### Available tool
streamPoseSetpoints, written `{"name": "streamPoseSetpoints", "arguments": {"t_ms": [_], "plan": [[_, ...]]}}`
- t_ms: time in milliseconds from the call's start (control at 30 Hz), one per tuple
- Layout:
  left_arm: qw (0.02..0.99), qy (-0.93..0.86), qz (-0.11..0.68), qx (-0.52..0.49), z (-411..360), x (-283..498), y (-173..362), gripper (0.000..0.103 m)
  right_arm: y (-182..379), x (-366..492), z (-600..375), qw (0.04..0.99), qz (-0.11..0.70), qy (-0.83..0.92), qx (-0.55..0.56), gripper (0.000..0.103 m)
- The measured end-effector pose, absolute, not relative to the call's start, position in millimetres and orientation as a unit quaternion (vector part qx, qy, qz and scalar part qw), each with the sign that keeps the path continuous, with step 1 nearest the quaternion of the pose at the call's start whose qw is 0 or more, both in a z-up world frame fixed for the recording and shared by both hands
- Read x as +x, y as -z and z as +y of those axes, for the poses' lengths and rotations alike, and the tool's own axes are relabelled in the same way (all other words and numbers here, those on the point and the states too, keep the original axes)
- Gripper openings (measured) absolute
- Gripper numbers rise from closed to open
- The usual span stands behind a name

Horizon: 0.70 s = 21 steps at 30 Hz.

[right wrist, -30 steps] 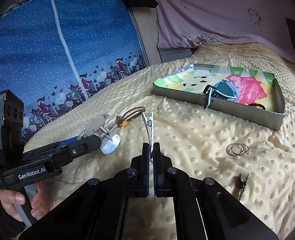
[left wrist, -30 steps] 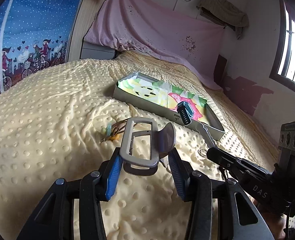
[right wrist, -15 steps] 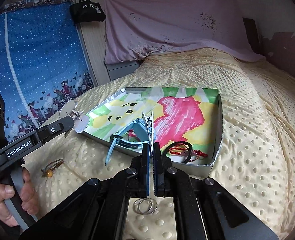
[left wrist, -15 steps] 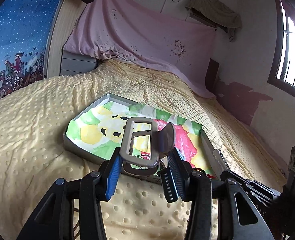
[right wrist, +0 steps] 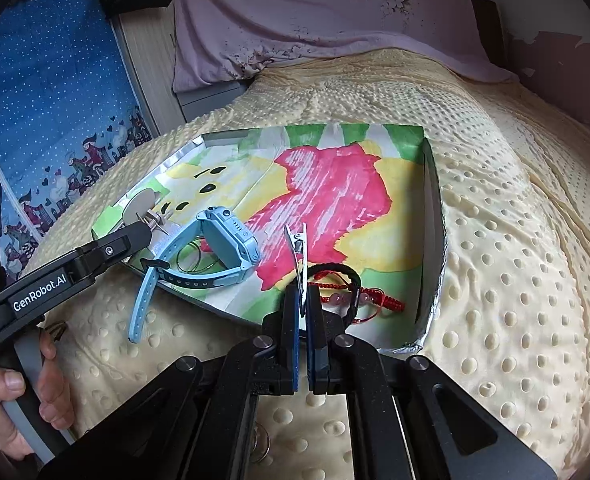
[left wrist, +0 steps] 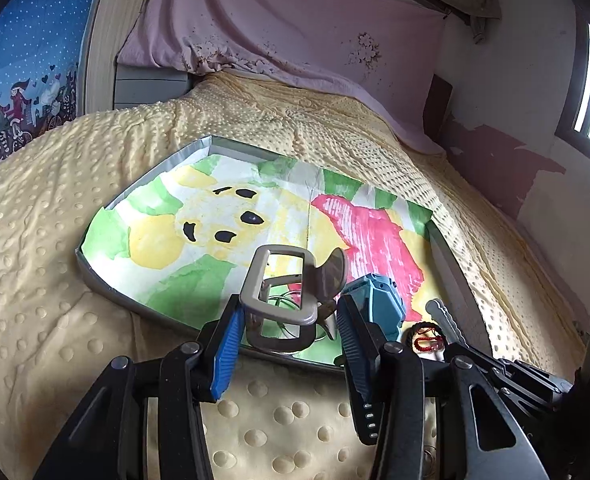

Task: Organize jewelry
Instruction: 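Carry the buckle frame and hair clip into the tin tray and open both grippers, then withdraw both grippers from the tray back over the remaining items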

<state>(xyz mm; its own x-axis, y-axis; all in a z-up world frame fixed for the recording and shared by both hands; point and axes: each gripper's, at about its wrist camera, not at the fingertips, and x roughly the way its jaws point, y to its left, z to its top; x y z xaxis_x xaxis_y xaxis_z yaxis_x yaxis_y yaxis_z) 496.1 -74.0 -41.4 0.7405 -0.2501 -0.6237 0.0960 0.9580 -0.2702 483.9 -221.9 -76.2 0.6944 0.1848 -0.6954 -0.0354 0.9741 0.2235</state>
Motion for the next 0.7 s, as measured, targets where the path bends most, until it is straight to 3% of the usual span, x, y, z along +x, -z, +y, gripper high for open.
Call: {"name": "streamPoseSetpoints", "arguments": {"t_ms": [333, 467, 600, 667, 700], "plan": [[0.925, 0.088, 0.355, -0.101, -79.0, 496.8, 44.4, 0.046, 76.5, 489.0, -218.2, 0.91, 0.4, -0.061, 0.088, 0.004], [0.933, 0.076, 0.337, -0.101, -77.3, 486.6, 37.9, 0.07, 74.7, 480.3, -220.7, 0.918, 0.382, -0.055, 0.09, 0.004], [0.937, 0.077, 0.323, -0.109, -73.3, 472.6, 27.9, 0.071, 71.1, 461.2, -227.2, 0.929, 0.353, -0.048, 0.097, 0.006], [0.94, 0.077, 0.315, -0.109, -72.3, 462.7, 23.1, 0.076, 66.3, 448.8, -231.5, 0.936, 0.334, -0.045, 0.104, 0.013], [0.942, 0.076, 0.309, -0.109, -71.8, 456.7, 21.0, 0.08, 63.3, 442.2, -233.2, 0.939, 0.325, -0.041, 0.106, 0.024]]}}
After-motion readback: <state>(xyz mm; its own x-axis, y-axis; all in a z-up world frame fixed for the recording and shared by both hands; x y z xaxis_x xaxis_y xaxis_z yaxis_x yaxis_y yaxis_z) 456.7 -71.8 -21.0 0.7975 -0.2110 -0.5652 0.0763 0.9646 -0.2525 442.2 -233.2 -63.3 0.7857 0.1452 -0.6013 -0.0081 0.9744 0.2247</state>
